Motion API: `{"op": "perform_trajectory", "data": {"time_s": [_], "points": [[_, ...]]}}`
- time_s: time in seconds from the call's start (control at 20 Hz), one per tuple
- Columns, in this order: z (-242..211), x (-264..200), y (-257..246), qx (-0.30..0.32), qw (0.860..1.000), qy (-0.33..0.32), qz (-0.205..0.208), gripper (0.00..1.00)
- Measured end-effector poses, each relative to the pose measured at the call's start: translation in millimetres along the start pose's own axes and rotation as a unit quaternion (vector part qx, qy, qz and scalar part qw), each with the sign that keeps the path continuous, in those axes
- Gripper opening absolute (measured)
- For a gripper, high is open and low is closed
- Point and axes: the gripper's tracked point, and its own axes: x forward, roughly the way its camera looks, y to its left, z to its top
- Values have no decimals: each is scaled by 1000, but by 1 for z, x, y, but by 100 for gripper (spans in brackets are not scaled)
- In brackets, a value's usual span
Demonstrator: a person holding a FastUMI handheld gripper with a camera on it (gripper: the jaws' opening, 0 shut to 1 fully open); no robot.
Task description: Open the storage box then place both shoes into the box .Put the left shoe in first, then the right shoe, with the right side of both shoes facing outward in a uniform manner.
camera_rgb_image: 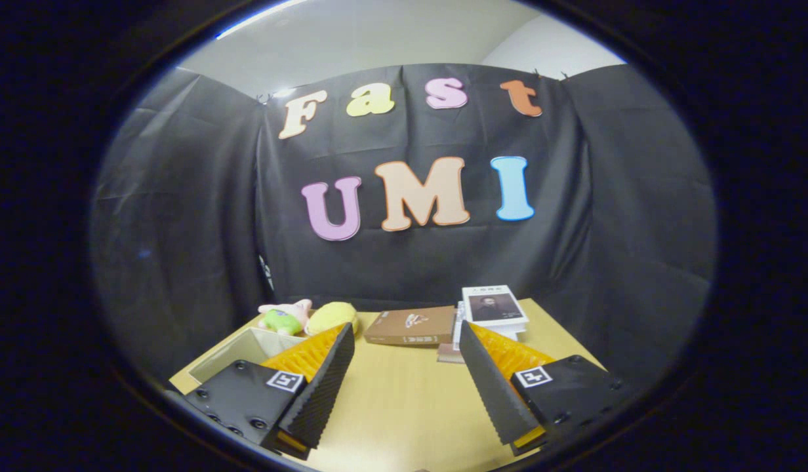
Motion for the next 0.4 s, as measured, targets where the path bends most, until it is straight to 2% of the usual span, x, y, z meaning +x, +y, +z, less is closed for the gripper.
{"op": "perform_trajectory", "data": {"time_s": [0.4], "points": [[1,2,-41,1,1000,-10,-18,100]]}}
